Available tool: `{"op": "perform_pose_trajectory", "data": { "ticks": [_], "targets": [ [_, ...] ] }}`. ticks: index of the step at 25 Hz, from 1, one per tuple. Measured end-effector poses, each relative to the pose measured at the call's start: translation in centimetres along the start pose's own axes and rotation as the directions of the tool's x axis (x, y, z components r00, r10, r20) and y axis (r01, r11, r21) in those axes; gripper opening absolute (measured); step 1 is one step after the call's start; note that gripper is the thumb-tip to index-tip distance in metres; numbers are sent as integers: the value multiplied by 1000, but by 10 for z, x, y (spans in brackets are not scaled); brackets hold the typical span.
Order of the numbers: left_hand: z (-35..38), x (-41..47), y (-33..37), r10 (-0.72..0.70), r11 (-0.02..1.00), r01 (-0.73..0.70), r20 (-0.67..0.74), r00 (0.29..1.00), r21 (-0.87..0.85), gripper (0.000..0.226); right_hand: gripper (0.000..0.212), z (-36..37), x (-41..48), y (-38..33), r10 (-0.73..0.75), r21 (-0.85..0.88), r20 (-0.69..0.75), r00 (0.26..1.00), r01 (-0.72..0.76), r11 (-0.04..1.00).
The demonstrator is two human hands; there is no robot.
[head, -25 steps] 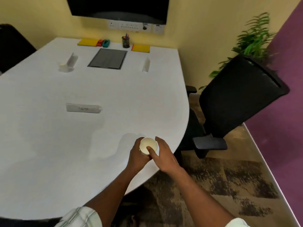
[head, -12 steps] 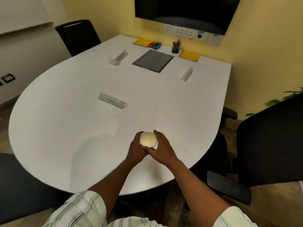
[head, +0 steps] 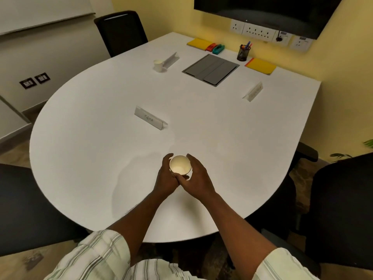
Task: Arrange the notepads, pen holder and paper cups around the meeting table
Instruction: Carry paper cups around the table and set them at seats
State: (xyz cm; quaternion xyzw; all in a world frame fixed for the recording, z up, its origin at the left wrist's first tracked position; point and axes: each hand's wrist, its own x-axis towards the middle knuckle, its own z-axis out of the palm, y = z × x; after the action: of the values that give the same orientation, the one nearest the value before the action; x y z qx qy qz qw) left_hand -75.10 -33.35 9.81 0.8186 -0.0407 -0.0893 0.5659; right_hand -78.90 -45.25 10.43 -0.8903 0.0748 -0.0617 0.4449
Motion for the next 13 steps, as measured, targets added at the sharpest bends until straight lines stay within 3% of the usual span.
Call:
{"op": "perform_pose_trajectory", "data": {
  "ticks": [7, 13],
  "targets": [
    [-15, 59, -10, 47, 997, -48, 18, 999, 61, 74, 81, 23, 57, -2, -19, 8, -48, 999, 19, 1000],
    [-42, 115, -17, 9, 997, -9, 8, 1000, 77, 69, 80, 45, 116, -17, -30, 85, -194, 981, 48, 995]
  ]
}}
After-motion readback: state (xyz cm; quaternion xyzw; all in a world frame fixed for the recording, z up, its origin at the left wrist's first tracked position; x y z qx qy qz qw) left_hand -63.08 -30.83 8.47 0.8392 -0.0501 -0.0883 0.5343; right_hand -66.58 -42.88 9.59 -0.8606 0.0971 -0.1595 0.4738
